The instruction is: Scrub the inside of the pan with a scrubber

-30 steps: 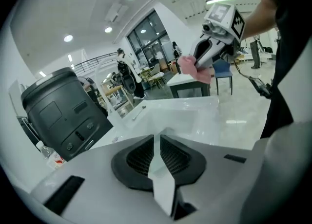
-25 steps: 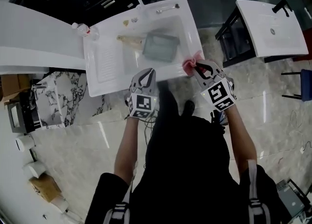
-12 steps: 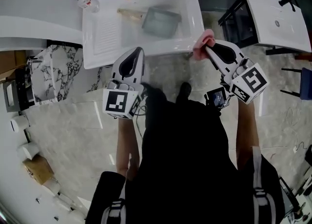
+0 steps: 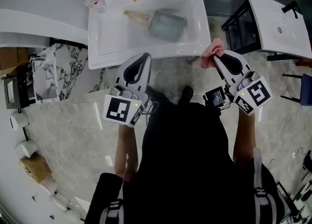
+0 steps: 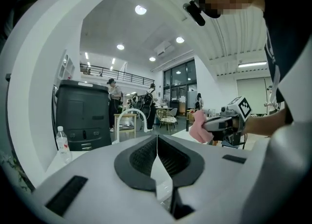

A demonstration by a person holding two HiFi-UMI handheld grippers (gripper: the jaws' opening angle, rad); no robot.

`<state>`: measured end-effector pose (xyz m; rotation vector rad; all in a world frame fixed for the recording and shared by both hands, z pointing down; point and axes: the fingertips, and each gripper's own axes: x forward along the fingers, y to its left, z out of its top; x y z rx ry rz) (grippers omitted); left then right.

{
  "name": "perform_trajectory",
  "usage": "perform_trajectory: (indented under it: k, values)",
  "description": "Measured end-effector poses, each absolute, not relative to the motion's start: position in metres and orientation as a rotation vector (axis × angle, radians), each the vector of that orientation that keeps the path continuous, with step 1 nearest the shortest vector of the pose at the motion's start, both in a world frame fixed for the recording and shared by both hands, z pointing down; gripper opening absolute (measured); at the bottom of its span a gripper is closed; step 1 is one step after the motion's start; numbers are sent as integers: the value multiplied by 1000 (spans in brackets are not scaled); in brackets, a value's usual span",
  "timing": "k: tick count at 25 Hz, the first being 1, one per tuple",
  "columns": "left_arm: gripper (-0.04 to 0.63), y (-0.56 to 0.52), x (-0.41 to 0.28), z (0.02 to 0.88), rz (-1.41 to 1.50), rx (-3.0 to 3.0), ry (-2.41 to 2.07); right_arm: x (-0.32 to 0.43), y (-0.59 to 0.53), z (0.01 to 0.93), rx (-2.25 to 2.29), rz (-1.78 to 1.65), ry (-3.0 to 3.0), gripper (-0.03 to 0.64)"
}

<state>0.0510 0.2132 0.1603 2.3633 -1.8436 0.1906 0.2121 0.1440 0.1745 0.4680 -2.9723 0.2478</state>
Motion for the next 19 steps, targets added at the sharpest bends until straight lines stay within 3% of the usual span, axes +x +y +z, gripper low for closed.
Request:
perform_trajectory:
  k: [19]
  values:
    - [38,224,76,163,216,2386,-1810,217,160,167,442,229,-2998,35]
